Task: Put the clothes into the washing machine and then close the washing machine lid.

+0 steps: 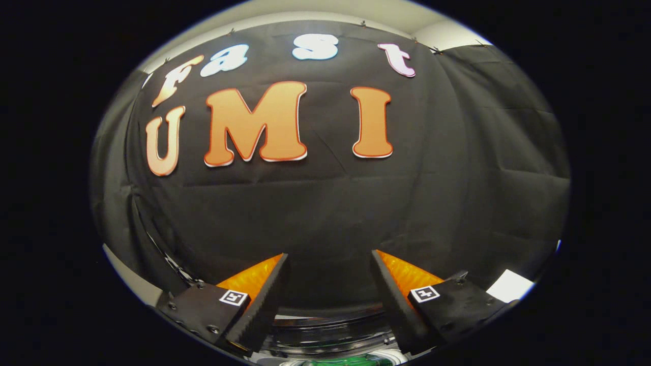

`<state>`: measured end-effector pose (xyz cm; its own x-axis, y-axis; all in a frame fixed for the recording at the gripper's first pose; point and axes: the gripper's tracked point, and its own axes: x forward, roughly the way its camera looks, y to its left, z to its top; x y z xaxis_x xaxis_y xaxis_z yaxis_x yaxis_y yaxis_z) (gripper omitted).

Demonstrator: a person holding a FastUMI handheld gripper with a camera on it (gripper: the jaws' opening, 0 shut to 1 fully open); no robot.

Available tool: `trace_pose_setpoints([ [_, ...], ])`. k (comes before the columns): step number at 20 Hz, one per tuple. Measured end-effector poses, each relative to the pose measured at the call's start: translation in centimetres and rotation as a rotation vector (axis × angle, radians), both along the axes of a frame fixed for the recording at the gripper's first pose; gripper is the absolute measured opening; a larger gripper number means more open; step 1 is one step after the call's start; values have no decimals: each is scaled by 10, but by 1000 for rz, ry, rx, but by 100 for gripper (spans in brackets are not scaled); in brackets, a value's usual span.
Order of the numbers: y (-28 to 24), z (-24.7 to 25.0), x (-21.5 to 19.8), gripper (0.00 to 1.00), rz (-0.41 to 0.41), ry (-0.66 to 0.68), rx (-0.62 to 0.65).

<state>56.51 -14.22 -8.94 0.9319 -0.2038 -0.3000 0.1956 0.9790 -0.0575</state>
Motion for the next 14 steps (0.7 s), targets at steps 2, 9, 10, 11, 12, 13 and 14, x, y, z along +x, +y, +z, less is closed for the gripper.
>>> trace_pose_setpoints([
  [2,3,-14,7,100,14,23,15],
  [9,7,-34,22,100,18,36,7],
  [10,5,-37,17,99,18,49,13],
  [11,8,-36,16,99,22,34,16],
  [12,6,-36,13,100,18,35,19],
  [13,7,-33,13,100,21,25,17],
  [14,7,-32,9,100,25,24,19],
])
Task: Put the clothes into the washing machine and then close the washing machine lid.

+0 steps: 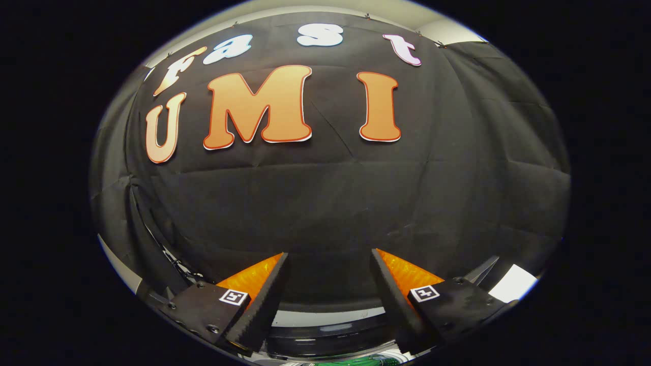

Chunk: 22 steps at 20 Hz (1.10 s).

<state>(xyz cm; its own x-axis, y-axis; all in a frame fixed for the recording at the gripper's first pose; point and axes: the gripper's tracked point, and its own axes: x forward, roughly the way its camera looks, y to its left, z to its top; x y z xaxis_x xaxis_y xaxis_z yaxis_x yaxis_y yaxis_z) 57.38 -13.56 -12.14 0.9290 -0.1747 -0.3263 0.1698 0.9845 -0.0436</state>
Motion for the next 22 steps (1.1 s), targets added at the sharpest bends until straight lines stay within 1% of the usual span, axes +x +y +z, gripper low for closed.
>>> trace_pose_setpoints([
  [3,4,8,-19,100,17,-36,9],
  [6,3,11,-45,100,17,-64,9],
  [12,4,8,-93,100,14,-61,0],
  [17,3,-3,-135,100,10,-34,-8],
  [19,8,-12,-150,100,31,-21,-1],
  [22,19,-24,-175,100,73,5,49],
])
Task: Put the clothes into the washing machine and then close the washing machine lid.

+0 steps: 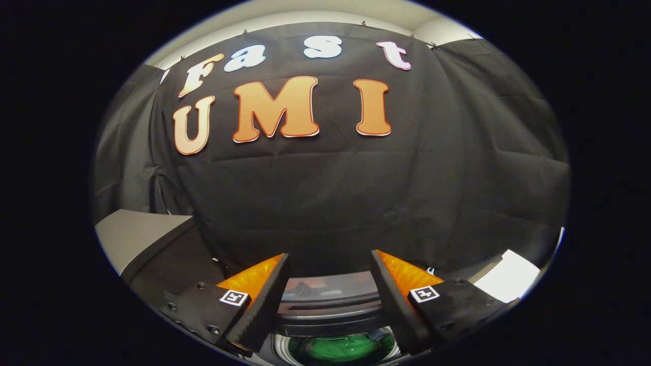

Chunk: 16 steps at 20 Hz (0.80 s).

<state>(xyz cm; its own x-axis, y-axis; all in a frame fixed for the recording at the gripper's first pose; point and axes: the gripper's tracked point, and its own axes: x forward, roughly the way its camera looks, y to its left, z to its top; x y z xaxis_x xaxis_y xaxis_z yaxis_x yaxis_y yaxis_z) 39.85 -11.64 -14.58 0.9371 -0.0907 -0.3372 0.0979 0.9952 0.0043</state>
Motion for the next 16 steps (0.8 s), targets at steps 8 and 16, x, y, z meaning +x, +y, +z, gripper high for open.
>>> trace_pose_setpoints([
  [8,-2,2,-32,99,42,-22,-108],
  [16,12,58,-83,98,110,-134,-52],
])
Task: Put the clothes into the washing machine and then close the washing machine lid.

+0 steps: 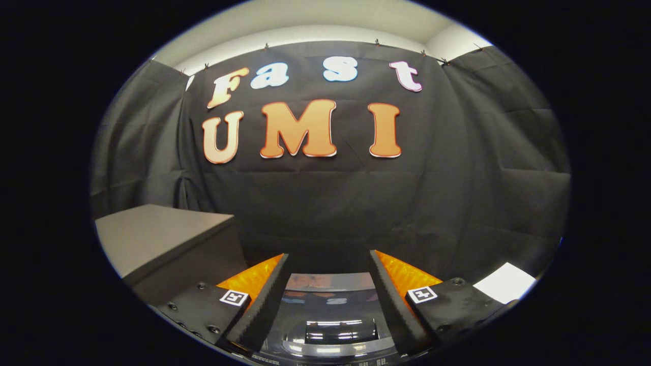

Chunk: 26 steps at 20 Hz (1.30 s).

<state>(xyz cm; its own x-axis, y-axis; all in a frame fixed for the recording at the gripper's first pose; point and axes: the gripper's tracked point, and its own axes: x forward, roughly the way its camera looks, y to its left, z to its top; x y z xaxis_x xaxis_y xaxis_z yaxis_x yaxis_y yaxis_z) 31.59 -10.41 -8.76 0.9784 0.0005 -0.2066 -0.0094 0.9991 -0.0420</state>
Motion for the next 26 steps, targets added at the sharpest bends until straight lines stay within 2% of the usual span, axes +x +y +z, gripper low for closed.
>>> trace_pose_setpoints([
  [7,18,63,-79,98,102,-90,-23],
  [12,36,88,-149,98,168,-149,-83],
  [17,49,97,-204,98,196,-163,47],
  [26,36,109,-255,98,170,-203,43],
])
